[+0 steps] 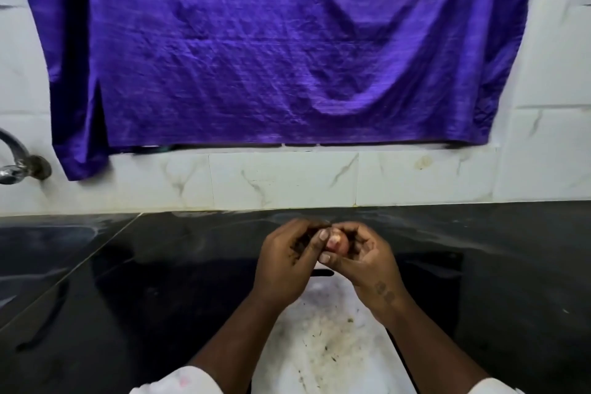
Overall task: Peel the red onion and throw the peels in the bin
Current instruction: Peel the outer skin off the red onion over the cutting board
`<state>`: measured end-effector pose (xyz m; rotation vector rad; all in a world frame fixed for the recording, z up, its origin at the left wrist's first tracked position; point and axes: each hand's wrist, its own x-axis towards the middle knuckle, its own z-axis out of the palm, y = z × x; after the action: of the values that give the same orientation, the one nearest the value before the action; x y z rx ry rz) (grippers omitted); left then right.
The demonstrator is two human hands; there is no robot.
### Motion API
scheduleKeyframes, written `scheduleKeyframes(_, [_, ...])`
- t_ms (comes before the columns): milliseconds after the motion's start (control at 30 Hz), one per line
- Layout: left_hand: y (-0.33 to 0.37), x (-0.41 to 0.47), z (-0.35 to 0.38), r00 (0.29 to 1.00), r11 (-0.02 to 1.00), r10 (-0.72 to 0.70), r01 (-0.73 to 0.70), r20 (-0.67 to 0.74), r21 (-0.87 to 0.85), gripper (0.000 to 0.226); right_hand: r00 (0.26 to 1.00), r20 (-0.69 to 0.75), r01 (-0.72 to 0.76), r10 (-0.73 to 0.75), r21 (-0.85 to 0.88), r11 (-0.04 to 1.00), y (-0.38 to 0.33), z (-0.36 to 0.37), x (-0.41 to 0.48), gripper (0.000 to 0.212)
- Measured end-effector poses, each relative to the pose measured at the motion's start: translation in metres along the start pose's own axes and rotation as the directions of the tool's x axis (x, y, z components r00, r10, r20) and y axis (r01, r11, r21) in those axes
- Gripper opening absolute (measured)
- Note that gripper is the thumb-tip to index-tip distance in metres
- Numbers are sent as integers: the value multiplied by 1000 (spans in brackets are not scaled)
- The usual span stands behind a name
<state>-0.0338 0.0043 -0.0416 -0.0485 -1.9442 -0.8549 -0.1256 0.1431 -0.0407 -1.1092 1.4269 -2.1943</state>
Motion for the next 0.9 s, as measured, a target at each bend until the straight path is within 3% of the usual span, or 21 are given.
scheduleKeyframes(200, [4, -5, 5, 996, 992, -87, 85, -16, -90, 23, 998, 65, 17, -22, 75, 997, -5, -2, -10, 46])
scheduleKeyframes(367, [10, -5, 5, 999, 998, 35, -34, -14, 51, 28, 999, 33, 4, -5, 13, 1000, -3, -3, -10, 38])
scheduleKeyframes(600, [10, -9, 2, 995, 994, 95, -94, -17, 53, 23, 999, 0, -42, 42, 52, 998, -5, -1, -12, 59])
scheduleKeyframes(733, [12, -5, 2, 996, 1000, -15, 14, -82, -17, 6, 999, 34, -43, 41, 64, 997, -1, -3, -10, 51])
scheduleKeyframes(900, [19, -2, -1, 992, 993, -101, 96, -79, -61, 14, 995, 81, -53, 50, 38, 998, 2, -6, -9, 52])
